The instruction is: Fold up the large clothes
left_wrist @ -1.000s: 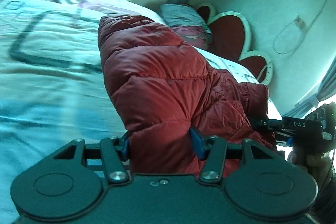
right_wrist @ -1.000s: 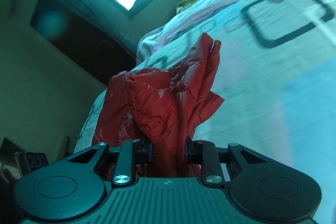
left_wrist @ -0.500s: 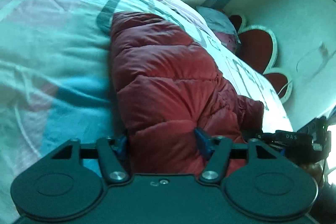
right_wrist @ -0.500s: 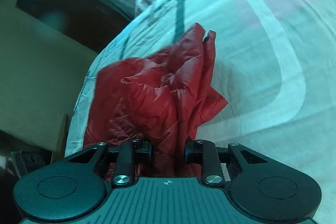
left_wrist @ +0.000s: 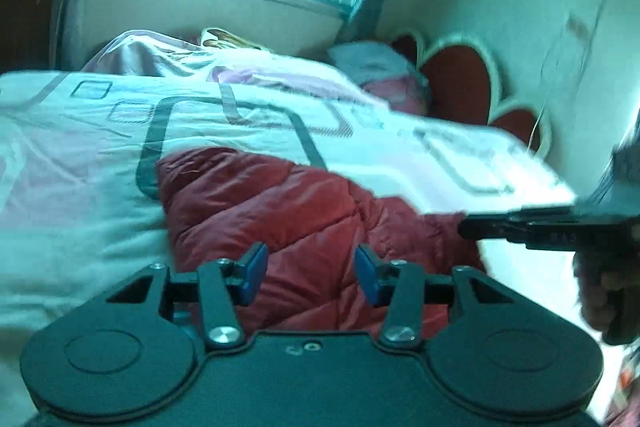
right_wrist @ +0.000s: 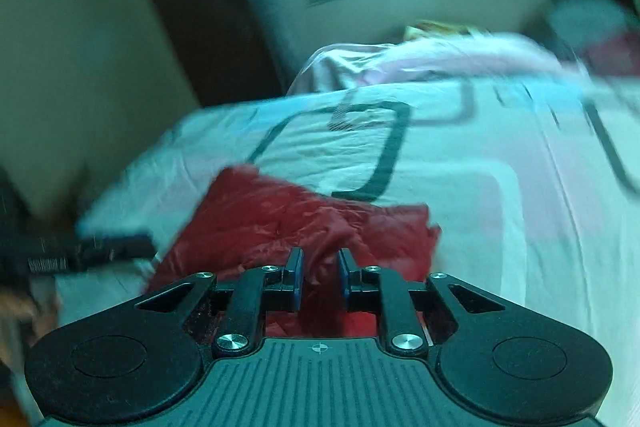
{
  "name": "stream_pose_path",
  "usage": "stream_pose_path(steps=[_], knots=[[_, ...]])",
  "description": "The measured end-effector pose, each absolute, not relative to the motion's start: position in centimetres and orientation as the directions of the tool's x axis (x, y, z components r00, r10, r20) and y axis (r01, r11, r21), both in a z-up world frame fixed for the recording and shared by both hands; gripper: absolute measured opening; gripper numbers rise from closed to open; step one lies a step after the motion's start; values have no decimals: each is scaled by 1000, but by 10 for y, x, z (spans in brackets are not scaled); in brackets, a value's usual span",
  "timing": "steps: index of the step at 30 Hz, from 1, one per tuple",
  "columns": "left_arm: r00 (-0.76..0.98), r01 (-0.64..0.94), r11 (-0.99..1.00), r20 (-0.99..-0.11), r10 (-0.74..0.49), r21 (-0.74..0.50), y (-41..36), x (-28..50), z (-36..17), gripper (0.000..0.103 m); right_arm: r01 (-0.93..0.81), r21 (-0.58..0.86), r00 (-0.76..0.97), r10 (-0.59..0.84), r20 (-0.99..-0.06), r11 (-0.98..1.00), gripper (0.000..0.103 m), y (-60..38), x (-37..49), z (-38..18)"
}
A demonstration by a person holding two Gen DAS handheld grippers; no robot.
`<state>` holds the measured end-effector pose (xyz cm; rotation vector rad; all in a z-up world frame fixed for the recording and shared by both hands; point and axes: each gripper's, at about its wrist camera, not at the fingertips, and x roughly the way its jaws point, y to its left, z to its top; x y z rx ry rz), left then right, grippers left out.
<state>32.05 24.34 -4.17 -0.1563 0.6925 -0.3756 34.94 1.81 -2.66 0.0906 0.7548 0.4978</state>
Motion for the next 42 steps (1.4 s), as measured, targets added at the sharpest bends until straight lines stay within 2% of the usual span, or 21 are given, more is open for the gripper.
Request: stream_pose_path(steps=[3, 4, 5, 9, 12, 15, 17, 21, 25, 30, 35, 42], knots=[[675, 264, 938, -652, -346, -224, 238, 333, -65, 42, -354, 143, 598, 341, -726, 924, 17, 21, 359, -61], [670, 261, 939, -658, -344, -225, 239, 334, -72, 43, -326, 156, 574, 326, -751, 932, 12, 16, 361, -73], [668, 257, 935, -655, -354, -244, 242, 333, -76, 43, -293, 182, 558, 323, -764, 939, 11, 9, 368, -86], [668, 250, 936, -656, -352, -247, 253, 327, -79, 43, -218, 244, 554, 325, -767, 945, 11, -8, 368, -103], [675, 233, 941, -655, -339, -246, 258, 321, -73, 41, -197, 254, 572, 321, -755, 947, 12, -14, 359, -90], [719, 261, 927, -586, -374, -270, 258, 292, -48, 41, -250, 270, 638, 368, -676, 930, 12, -19, 327, -43], [722, 299, 920, -570, -393, -255, 246, 274, -38, 41, -322, 271, 642, 420, -641, 907, 12, -14, 308, -22], [700, 341, 915, -591, -400, -215, 217, 251, -33, 41, -458, 244, 613, 502, -610, 855, 12, 17, 284, -5], [679, 309, 927, -633, -371, -212, 202, 240, -49, 41, -521, 216, 556, 521, -648, 826, 12, 43, 273, -20], [675, 248, 935, -647, -355, -254, 214, 215, -68, 41, -555, 133, 491, 453, -744, 821, 12, 49, 261, -60], [677, 218, 942, -655, -335, -256, 223, 199, -74, 41, -552, 145, 487, 458, -743, 821, 12, 39, 252, -71], [678, 224, 956, -674, -292, -189, 228, 194, -77, 42, -529, 168, 476, 455, -753, 832, 11, 20, 239, -78]])
